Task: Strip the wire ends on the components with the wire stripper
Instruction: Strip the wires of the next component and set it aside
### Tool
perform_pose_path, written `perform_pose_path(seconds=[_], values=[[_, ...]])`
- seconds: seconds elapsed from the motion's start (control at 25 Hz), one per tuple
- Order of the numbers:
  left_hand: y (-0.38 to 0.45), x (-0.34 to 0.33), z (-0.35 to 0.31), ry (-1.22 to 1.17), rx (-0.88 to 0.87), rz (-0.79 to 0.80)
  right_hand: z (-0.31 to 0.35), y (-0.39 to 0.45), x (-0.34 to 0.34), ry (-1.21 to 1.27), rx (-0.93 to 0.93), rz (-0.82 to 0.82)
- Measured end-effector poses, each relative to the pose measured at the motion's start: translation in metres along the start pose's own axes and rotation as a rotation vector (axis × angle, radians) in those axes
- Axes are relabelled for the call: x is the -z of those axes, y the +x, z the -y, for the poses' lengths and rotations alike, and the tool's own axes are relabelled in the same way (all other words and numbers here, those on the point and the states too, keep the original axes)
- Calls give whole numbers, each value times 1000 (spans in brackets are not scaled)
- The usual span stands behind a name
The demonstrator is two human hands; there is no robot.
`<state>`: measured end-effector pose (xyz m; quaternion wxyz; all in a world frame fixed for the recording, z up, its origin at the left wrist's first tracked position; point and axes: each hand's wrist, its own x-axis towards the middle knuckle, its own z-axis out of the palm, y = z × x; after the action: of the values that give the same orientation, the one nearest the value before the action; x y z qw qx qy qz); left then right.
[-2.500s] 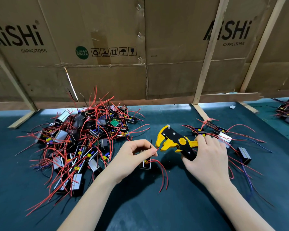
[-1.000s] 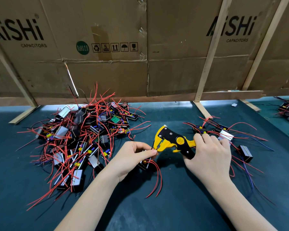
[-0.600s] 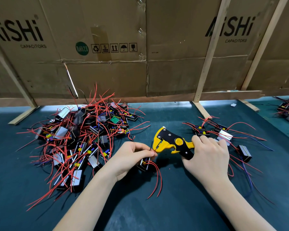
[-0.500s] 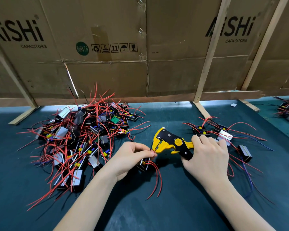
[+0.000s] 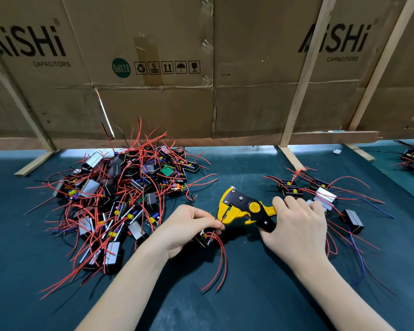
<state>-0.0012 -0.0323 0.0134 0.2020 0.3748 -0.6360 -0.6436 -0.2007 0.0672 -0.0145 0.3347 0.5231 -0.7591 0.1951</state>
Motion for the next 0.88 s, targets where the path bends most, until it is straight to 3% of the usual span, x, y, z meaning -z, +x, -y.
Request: perform_pose_path(seconds=[0.48,0.88], values=[[-1,-1,-4,0,133,-23,6,-3,-2,11,6,54],[-1,-1,-3,63,90,-8,6,-4,-1,54,11,129]])
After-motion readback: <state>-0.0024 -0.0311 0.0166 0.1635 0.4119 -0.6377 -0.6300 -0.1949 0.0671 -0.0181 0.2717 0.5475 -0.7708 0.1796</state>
